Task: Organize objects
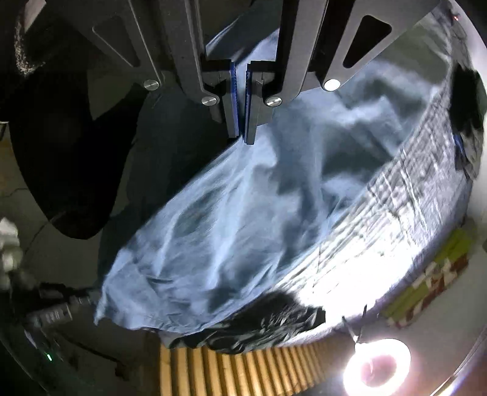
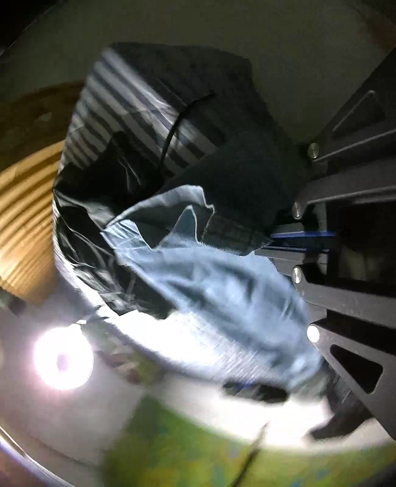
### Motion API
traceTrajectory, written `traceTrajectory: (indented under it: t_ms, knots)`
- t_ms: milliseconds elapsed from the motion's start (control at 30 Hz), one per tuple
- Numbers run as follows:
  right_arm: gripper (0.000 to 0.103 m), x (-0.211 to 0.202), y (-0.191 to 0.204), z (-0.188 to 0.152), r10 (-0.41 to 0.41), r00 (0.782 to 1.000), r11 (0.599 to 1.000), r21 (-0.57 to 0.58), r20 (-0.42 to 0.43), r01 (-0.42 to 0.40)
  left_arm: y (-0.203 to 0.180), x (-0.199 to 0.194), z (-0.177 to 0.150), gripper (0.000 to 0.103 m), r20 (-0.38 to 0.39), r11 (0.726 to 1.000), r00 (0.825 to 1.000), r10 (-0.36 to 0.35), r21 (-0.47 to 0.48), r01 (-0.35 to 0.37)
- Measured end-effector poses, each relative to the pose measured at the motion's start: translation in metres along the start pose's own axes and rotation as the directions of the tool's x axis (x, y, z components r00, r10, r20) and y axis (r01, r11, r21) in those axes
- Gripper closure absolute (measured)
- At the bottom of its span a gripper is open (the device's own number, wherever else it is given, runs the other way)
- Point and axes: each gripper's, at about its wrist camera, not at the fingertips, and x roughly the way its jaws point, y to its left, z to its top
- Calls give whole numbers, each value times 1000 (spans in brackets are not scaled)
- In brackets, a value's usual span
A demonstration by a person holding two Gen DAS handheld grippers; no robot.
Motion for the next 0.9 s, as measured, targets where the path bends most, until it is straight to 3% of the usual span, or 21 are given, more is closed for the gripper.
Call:
traceTrajectory:
  t_ms: [67,233,300,400,533,667,900]
  knots:
    - [94,12,-2,-4,-50,998,998,-40,-32,49,-5,7,-3,100,-28,1000,1000,-5,13,5]
    - [92,19,-26,-2,-38,998,999,37,-49,39,-42,19,-7,100,-60,989,998,19,147,-10]
    - [81,17,-32,4,-67,996,997,43,-61,70,-50,23,-7,100,-74,984,997,29,180,-16]
    - [71,3,-44,10,-68,997,995,69,-22,70,-50,25,-6,100,-84,983,996,23,184,-7]
    - [67,-14,-64,16,-90,996,989,121,28,86,-44,20,-3,100,-85,983,996,20,184,-4]
    - [65,-14,-85,12,-50,999,980,192,17,46,-42,18,-4,100,-89,983,996,15,182,1]
    - [46,14,-80,1,80,997,976,205,-11,-76,-49,24,-3,97,-115,983,993,5,186,16]
